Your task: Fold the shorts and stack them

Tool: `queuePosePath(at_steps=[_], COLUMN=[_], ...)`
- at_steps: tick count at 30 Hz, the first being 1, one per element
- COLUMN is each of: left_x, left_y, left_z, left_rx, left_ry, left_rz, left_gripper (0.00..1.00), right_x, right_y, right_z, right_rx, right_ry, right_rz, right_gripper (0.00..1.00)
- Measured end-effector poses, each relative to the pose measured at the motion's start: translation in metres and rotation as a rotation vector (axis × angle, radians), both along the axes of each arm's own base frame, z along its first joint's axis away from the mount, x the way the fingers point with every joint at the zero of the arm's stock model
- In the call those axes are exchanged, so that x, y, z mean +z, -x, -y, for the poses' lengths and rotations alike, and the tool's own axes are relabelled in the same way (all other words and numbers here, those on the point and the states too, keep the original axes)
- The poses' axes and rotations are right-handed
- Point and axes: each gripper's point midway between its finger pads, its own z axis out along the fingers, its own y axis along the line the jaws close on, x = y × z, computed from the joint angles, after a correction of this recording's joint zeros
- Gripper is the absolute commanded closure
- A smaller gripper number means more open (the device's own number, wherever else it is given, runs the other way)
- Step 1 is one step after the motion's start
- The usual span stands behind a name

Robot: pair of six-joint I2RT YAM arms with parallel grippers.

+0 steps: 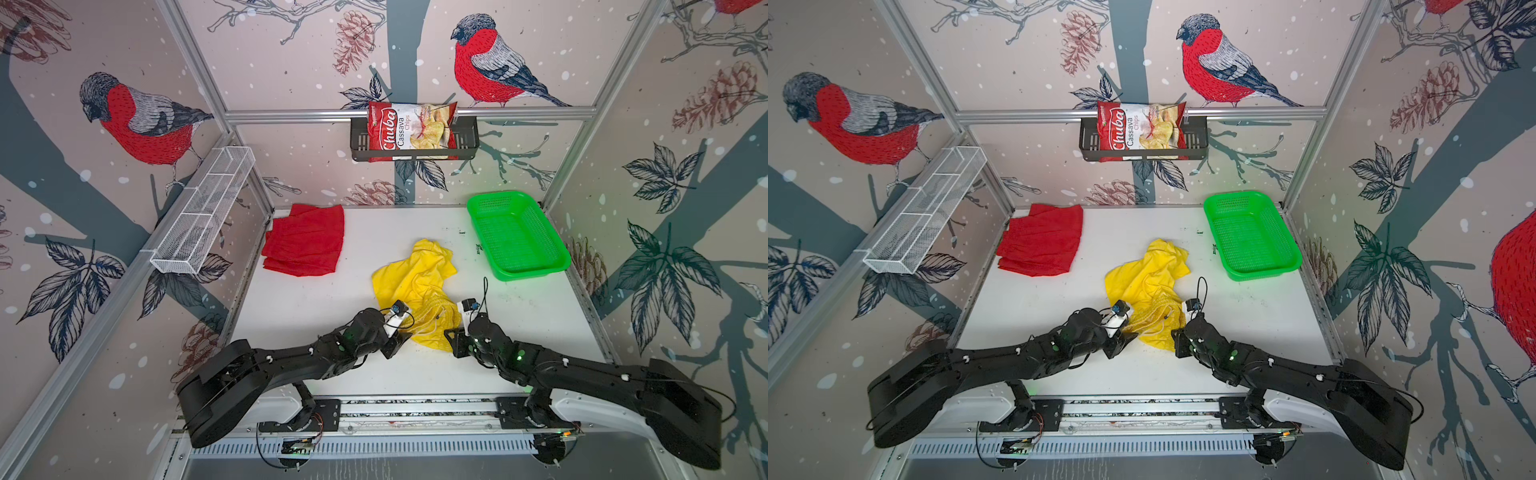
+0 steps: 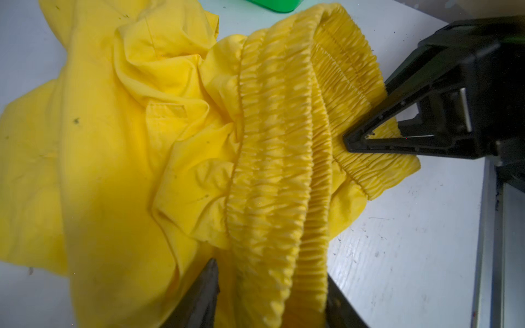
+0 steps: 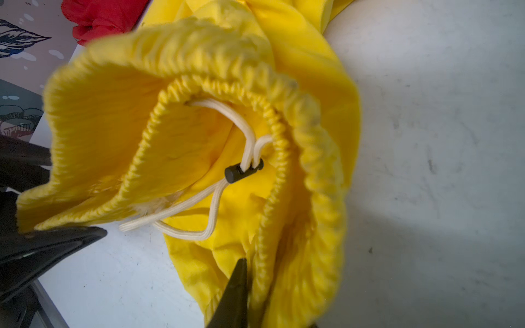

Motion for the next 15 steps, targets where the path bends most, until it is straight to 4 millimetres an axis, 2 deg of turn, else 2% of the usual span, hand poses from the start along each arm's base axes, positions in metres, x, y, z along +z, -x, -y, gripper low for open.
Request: queuePosePath(at_steps=[2,4,6,9,12,15], left_x=[0.001,0.002,0.005,0.024,0.064,0.113], left_y=[-0.002,-0.004,-0.006,-0.014,-0.028,-0.042], left_z=[-0.003,-0.005,-0.004,0.001,0.003,-0.005], left_rx=[0.014,0.023,0.029,0.036,0.078,0.14], left_ry=[0.002,0.001,-0.002,0.009,0.03,0.031], left_rz=[0.017,0.023,0.032,0.065,0.135,0.238], left_gripper=[0.87,0.94,0.98,1.0,1.0,1.0], right_x=[0.0,0.001,0.004,0.017,0.046,0.095], right_y=[0.0,0.0,0.0,-0.003,-0.008,-0.019], right_z=[0.0,-0.001,-0.002,-0.005,-0.01,-0.008], right_rx=[0.005,0.008,0.02,0.027,0.048,0.067], right_ry=[-0.002,-0.002,-0.002,-0.018,-0.024,-0.01], right_rz=[-0.003,0.001,0.012,0.036,0.098,0.22], right_gripper=[0.83,0.86,0.9,0.93,0.97,1.0])
